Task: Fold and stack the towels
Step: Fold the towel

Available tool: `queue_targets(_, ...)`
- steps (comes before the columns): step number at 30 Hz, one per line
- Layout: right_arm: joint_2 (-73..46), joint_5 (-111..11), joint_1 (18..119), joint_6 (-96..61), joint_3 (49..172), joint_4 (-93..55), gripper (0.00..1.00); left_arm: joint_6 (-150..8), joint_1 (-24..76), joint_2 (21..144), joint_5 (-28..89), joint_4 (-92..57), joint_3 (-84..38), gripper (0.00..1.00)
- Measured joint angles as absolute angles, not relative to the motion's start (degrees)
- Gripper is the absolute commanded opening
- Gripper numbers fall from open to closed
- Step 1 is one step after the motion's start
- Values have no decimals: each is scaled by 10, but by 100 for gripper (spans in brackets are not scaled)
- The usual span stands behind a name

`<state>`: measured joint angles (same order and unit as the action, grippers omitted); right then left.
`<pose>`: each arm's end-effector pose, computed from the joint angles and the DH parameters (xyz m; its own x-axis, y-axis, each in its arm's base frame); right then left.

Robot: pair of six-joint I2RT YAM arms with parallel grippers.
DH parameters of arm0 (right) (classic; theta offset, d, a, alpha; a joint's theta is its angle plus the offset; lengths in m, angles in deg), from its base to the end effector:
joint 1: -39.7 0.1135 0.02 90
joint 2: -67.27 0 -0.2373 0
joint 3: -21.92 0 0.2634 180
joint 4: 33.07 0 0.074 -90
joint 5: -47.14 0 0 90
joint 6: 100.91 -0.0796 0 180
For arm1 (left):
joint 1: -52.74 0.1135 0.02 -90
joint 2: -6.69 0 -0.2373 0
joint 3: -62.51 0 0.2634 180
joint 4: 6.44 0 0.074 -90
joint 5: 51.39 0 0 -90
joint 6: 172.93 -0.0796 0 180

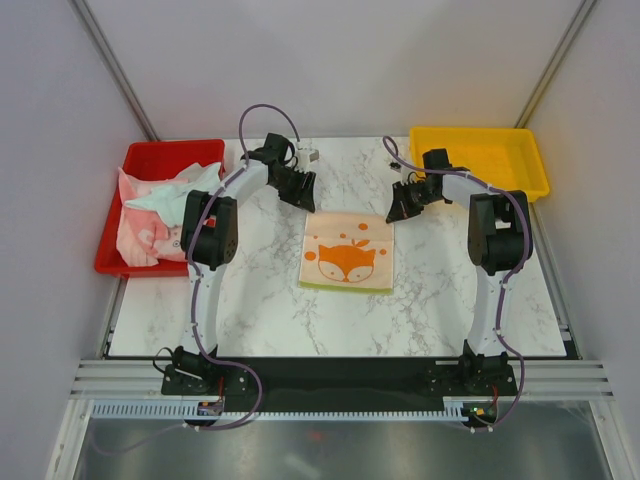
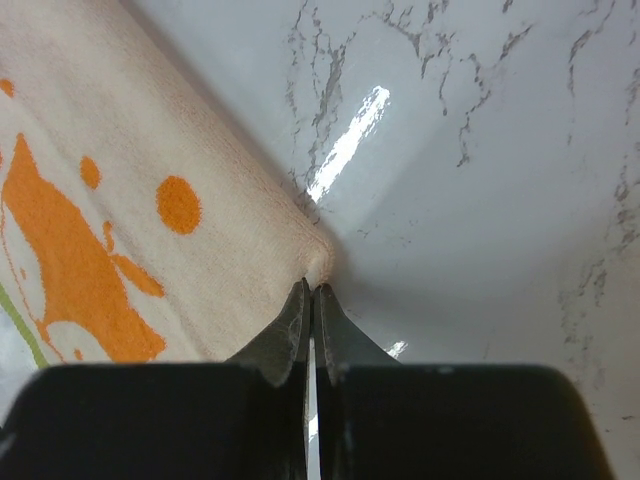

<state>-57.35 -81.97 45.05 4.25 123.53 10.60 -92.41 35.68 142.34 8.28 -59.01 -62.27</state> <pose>0.4444 0.0920 0.0811 -0.7985 -0.2786 -0.5336 -0.5489 0.7008 0.4556 0.4778 -0.1887 0.1021 -0.7662 0.3838 -0.5154 0.6035 0.7053 -0.3719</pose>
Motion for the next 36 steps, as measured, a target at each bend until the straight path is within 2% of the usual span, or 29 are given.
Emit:
queue_targets(14, -574, -819, 451, 39, 1235, 100, 0, -913, 357, 1432, 55, -605, -630, 43)
queue_targets(15, -574, -819, 451, 39, 1235, 100, 0, -911, 357, 1432, 55, -607, -631, 40)
queue_targets(16, -574, -819, 451, 38, 1235, 99, 0, -909, 357, 1433, 56, -611, -631, 31)
queue_targets(18, -574, -819, 451, 38, 1235, 96, 0, -901, 357, 1435, 57, -617, -631, 20)
queue_targets(19, -574, -819, 451, 38, 1235, 95, 0, -899, 357, 1438, 57, -618, -632, 8)
queue_targets(20, -574, -819, 451, 37, 1235, 94, 0, -895, 357, 1440, 55, -619, -633, 3)
queue_targets(29, -558, -805, 462, 14, 1206, 27, 0, -861, 357, 1445, 95, -618, -651, 2)
queue_targets(36, -509, -788, 466, 2, 1154, -33, 0, -823, 361, 1411, 95, -568, -599, 2)
